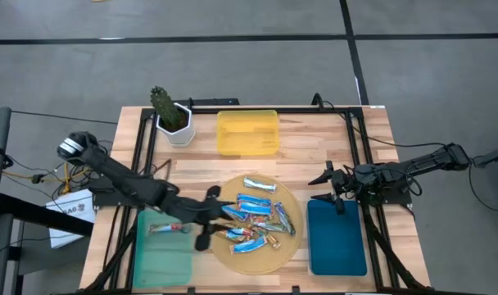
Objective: Pick and place Granola Bars by type
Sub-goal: Put the red granola bar into the light blue bin
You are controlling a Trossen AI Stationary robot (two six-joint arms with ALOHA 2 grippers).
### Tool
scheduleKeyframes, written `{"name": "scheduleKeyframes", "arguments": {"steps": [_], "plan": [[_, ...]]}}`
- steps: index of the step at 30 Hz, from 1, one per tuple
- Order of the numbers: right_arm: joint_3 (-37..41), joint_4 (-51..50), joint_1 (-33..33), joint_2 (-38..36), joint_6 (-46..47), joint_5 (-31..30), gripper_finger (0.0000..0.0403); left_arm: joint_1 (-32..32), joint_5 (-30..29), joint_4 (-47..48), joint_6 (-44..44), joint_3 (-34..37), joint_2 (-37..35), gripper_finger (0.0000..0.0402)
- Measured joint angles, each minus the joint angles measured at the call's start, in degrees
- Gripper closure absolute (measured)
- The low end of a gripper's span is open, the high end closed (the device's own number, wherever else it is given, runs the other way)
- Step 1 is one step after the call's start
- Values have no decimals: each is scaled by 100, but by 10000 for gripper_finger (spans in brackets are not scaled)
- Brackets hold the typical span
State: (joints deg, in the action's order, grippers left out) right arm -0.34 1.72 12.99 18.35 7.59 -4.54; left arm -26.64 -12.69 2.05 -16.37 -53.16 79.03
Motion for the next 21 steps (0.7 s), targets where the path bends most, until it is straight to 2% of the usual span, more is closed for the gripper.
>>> {"name": "scheduleKeyframes", "arguments": {"steps": [3,8,16,21], "plan": [[0,0,-1,1,-2,0,168,174,17,189,197,-511,422,285],[2,0,-2,2,-2,0,168,352,9,204,376,-899,825,285],[1,1,-1,-1,-2,0,168,475,-5,410,334,-963,1031,285],[2,0,0,1,0,0,168,584,-5,1157,336,-963,1029,285]]}}
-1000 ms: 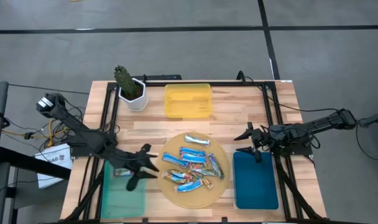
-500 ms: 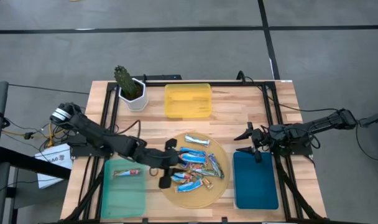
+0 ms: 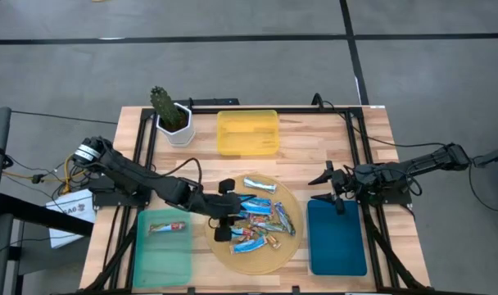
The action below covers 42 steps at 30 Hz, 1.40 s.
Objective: Pick and place Granola Bars by type
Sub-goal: Put the red granola bar into the light blue bin
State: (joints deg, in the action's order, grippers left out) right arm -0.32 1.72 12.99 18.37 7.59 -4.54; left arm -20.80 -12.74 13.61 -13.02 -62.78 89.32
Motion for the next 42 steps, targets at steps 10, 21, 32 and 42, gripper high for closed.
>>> {"name": "scheduleKeyframes", "arguments": {"steps": [10,21,32,42], "plan": [[-1,19,-2,-1,-2,0,168,-74,522,783,-14,2,386,285],[-2,31,-1,-2,-1,0,168,-173,751,643,-255,7,1096,285],[-2,36,0,-2,-1,-1,168,-203,1067,564,-256,-3,1569,285],[-2,26,0,-2,-2,0,168,-203,881,619,-251,-4,1591,302]]}}
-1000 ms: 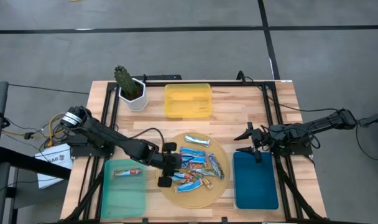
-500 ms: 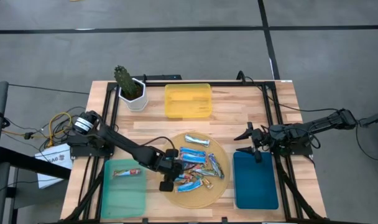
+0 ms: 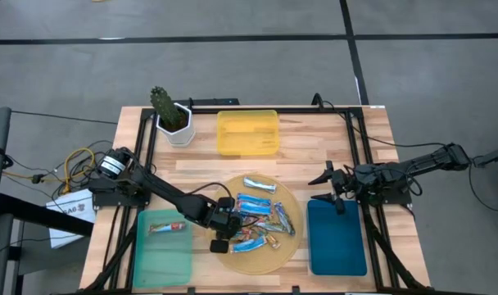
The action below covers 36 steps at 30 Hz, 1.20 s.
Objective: Pick and place Granola Bars by type
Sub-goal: Put the red granola bar into the light blue bin
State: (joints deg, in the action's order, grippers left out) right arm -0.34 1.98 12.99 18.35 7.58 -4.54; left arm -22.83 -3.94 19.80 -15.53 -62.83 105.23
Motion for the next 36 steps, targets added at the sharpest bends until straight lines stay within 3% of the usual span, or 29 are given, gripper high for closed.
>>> {"name": "scheduleKeyframes", "arguments": {"steps": [11,21,36], "plan": [[1,-2,-1,0,0,0,168,4,2,-21,-4,1,-2,395],[0,-2,0,0,1,0,168,7,7,-70,-7,0,-4,400],[2,-2,-1,0,0,0,168,7,-49,-941,17,0,-26,401]]}}
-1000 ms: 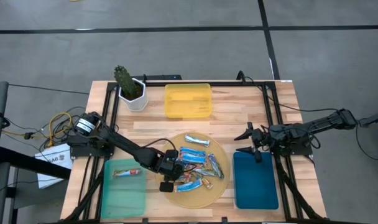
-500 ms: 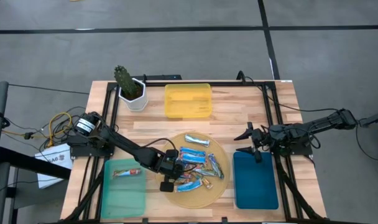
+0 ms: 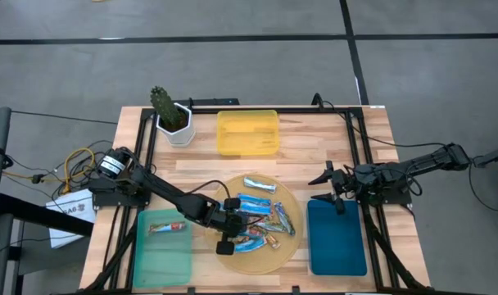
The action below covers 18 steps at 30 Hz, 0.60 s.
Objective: Pick and place Granola Bars by type
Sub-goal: Put the red granola bar into the light blue bin
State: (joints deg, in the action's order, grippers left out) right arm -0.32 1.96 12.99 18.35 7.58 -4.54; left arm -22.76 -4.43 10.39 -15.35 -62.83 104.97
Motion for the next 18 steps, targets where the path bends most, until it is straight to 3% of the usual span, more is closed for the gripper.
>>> {"name": "scheduleKeyframes", "arguments": {"steps": [7,18], "plan": [[0,0,0,0,0,0,168,40,-92,-729,262,-2,-55,401],[-2,1,1,0,1,0,168,278,-334,-2695,232,-11,-427,401]]}}
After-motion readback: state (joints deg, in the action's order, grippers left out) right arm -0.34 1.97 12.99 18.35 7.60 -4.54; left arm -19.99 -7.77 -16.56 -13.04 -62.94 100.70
